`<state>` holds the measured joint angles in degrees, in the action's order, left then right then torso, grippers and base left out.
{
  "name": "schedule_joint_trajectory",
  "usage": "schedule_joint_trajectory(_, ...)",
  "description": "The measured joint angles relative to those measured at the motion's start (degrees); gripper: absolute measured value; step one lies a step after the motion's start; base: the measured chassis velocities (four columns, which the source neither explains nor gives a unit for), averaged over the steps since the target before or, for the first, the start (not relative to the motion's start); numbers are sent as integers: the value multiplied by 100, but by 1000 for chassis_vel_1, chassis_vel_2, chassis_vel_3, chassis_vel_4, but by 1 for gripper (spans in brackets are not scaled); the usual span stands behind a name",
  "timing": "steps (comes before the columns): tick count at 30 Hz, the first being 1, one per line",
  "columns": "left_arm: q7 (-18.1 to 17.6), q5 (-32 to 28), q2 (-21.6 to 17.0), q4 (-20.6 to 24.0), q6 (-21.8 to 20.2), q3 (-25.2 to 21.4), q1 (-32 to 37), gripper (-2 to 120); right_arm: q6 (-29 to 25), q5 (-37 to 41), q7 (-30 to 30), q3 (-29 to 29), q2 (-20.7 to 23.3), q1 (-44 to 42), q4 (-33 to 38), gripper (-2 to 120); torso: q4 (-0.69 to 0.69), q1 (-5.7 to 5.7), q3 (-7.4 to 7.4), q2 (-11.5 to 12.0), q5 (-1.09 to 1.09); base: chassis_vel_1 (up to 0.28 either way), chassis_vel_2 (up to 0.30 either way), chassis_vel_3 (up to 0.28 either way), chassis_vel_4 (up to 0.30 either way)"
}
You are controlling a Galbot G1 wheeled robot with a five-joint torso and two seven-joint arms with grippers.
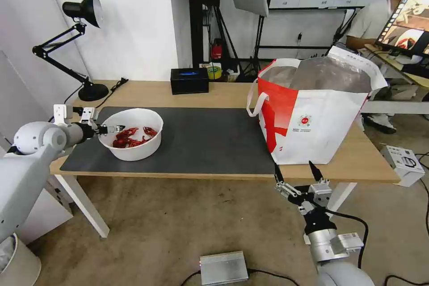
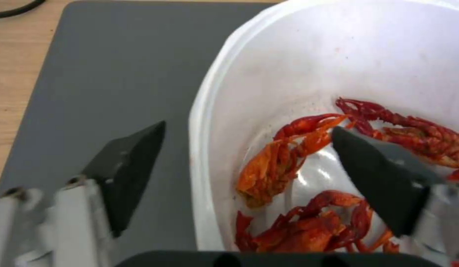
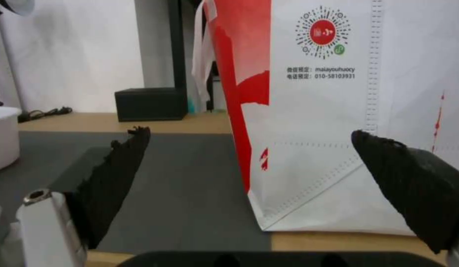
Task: Pick up the trash from the table and place it into the takeout bag.
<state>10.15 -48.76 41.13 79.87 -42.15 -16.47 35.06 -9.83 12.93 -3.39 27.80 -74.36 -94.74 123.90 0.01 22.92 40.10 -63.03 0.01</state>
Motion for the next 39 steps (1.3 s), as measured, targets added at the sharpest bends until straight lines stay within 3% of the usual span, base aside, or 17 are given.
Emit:
schedule_joint_trajectory(10, 23, 21, 38, 161, 6, -52, 111, 45, 0, 0, 0, 0, 0, 0, 0, 100, -1, 0, 0, 0, 0, 0, 0, 0, 0)
schedule_joint_trajectory(14, 22, 17, 38, 222, 5, -69, 146, 34, 0, 0, 0, 0, 0, 0, 0, 100, -1, 0, 0, 0, -1, 0, 0, 0, 0)
schedule_joint_trajectory(22, 55, -8, 26, 434, 13, -215, 337, 0, 0, 0, 0, 0, 0, 0, 0, 100, -1, 0, 0, 0, -1, 0, 0, 0, 0)
schedule_joint_trajectory(32, 138, -264, -13, 865, 14, -495, 661, 0, 0, 0, 0, 0, 0, 0, 0, 100, -1, 0, 0, 0, -1, 0, 0, 0, 0)
schedule_joint_trajectory(39, 27, -858, -55, 1754, 4, -922, 1116, 0, 0, 0, 0, 0, 0, 0, 0, 100, 0, 0, 0, 0, 0, 0, 0, 0, 0)
